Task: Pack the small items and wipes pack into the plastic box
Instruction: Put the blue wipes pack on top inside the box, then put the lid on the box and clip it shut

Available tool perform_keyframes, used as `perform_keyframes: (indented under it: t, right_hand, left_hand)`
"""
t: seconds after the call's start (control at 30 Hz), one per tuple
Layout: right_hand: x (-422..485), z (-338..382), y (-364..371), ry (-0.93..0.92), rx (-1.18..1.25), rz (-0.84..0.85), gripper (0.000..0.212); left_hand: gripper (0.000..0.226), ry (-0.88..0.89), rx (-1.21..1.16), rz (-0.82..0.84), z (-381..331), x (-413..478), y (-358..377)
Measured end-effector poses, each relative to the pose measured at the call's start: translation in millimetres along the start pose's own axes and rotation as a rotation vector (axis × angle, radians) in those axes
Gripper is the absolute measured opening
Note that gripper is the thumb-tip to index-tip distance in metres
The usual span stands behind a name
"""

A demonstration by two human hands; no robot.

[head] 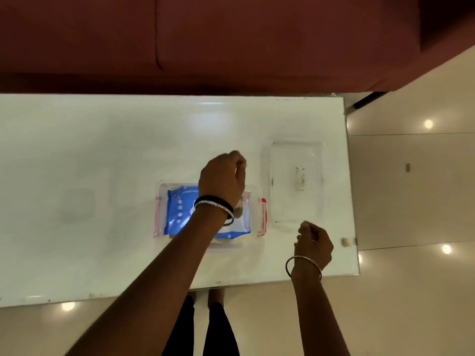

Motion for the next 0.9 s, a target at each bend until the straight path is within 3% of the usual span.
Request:
perform_keyframes:
  t: [0.07, 0.17, 0.33, 0.5, 0.77, 0.9]
  right_hand:
    - [20, -18, -2, 0.256, 0.216, 0.045, 0.024]
    - [39, -29, -1, 0.454, 0.384, 0.121, 0.031]
    - [56, -32, 10, 0.577, 0.455, 0.199, 0.021]
    - [72, -32, 23, 0.584, 0.499, 0.251, 0.017]
    - [75, -24, 17, 0.538, 0.575, 0.26, 0.044]
    - [65, -8, 7, 0.433, 0.634, 0.194, 0.05]
  left_hand:
    - [0.021, 0.059, 0.019, 0.038, -18, 31, 15]
    - [0.024, 0.098, 0.084, 0.144, -37, 71, 48]
    - [0.044, 0.091, 0.189, 0.405, -50, 125, 98]
    - [0.063, 0.076, 0.302, 0.665, -57, 146, 138]
    - [0.054, 0.105, 0.399, 0.58, -55, 150, 132]
    - [0.047, 0.07, 0.167, 0.498, -56, 140, 99]
Point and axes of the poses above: each hand's wrist, its own x-axis towards the middle knuckle, its own y-axis out of the palm, z = x × y, the point moved 5 cm from there along x, towards the middle knuckle, and after that the axes turned 7 degrees about z, right-handed, at the moved point
